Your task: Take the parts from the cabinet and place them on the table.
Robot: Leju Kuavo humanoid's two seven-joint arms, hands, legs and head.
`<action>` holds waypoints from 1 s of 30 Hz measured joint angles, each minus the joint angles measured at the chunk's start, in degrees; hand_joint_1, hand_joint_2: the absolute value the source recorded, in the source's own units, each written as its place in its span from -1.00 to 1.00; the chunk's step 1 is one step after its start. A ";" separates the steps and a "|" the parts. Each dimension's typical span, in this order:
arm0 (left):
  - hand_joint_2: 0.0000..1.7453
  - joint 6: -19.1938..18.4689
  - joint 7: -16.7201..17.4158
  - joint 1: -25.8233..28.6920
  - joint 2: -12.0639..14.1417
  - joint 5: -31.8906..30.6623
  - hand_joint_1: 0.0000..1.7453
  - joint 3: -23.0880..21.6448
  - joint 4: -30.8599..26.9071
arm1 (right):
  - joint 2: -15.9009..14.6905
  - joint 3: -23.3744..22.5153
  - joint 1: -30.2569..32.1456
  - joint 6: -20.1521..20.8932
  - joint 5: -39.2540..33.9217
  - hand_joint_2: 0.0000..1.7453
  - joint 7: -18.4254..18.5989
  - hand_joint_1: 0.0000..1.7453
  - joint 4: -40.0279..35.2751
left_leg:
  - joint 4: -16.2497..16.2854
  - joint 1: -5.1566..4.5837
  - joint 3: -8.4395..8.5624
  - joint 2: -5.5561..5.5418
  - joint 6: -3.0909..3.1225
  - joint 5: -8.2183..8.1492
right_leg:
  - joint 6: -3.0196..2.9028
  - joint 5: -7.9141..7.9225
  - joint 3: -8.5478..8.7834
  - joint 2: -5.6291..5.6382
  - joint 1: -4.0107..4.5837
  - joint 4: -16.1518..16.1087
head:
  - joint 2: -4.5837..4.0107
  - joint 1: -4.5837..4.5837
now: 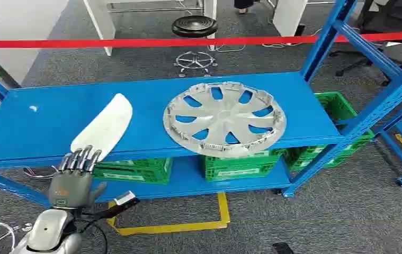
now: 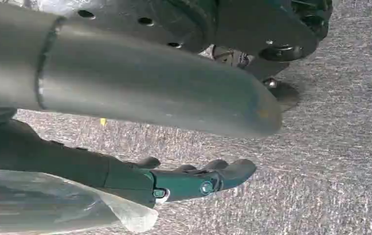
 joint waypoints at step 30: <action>1.00 1.62 -3.08 -3.19 4.09 19.12 -1.00 8.21 2.51 | -0.28 -0.02 0.01 -0.13 0.37 -1.00 -0.20 -1.00 0.00 | -0.02 0.05 0.00 0.03 -0.01 0.01 | -0.01 0.00 0.01 0.04 0.05 0.01 | 0.00 -0.02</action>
